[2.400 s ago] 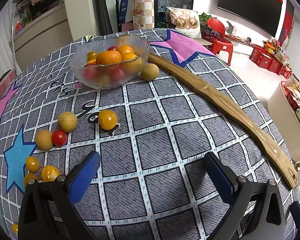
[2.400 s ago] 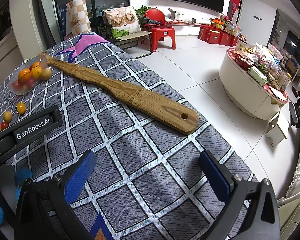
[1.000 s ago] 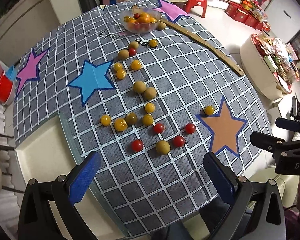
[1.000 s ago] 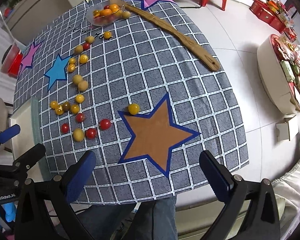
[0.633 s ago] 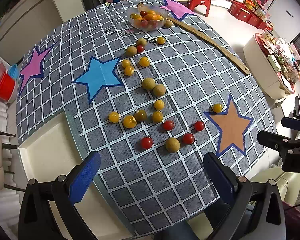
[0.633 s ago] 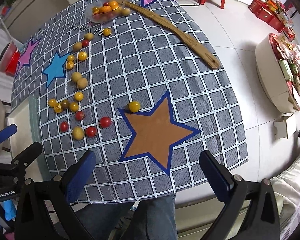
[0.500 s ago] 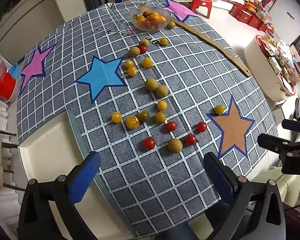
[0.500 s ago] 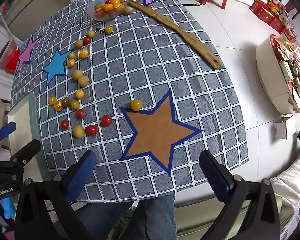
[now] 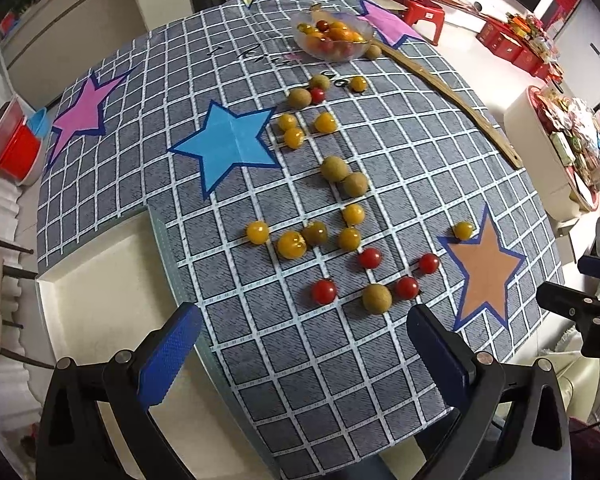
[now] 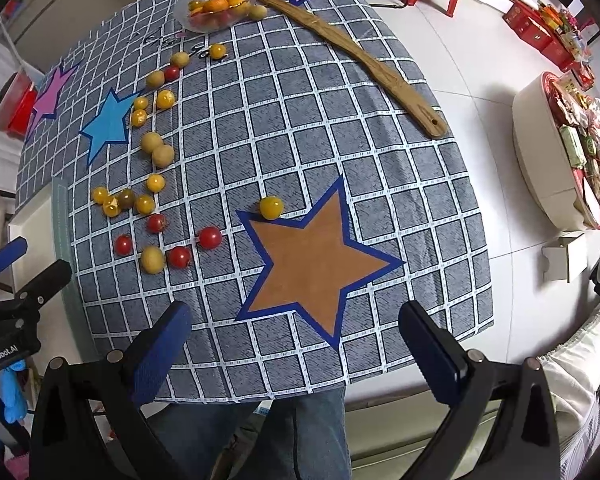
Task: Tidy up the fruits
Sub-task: 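Move both tools over the table toward the scattered tomatoes, then grasp an olive-brown fruit with the left tool while the right tool grasps a yellow tomato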
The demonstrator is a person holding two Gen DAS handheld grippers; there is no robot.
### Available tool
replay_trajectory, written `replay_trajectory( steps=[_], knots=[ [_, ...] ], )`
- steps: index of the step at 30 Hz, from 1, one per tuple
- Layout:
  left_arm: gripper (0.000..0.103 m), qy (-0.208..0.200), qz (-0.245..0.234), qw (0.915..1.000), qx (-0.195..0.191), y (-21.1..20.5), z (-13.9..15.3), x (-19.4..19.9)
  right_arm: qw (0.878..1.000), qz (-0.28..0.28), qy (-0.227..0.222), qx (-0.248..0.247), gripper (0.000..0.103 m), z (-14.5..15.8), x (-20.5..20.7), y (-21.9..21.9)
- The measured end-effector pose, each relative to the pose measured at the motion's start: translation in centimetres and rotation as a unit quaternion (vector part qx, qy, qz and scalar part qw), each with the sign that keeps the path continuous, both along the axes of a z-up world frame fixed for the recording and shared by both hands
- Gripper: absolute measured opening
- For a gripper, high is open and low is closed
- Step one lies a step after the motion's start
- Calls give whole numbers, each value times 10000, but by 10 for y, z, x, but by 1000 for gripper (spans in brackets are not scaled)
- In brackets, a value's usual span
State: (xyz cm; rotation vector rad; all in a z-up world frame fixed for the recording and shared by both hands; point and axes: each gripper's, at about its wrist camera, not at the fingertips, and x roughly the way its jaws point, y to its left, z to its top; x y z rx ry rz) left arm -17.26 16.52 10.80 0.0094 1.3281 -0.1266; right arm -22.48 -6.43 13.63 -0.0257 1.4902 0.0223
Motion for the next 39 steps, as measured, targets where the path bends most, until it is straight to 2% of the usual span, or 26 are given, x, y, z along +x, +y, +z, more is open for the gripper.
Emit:
replay_trajectory(
  steps=[11,17,21,26,30,34,39],
  knots=[
    [103,-16,385,9988,312,30,-16,10,9990,-242,161,331,103,-33,6,-2],
    [103,-2,556,9975,429,35,-36,25,9988,-296,170,349,103,-53,13,-6],
    [103,-124,481,9967,634,36,-45,37,9987,-338,114,352,103,-59,22,-11],
    [103,-269,161,9953,919,34,-53,45,9995,-161,59,259,103,-67,36,-9],
    [103,-301,103,9957,868,36,-58,51,9998,-15,-16,207,102,-72,48,-3],
    [103,-248,387,9969,642,40,-59,63,9996,-54,-76,248,101,-77,63,-1],
    [103,-379,278,9976,499,19,-54,78,9995,-23,-155,262,101,-83,105,5]
  ],
)
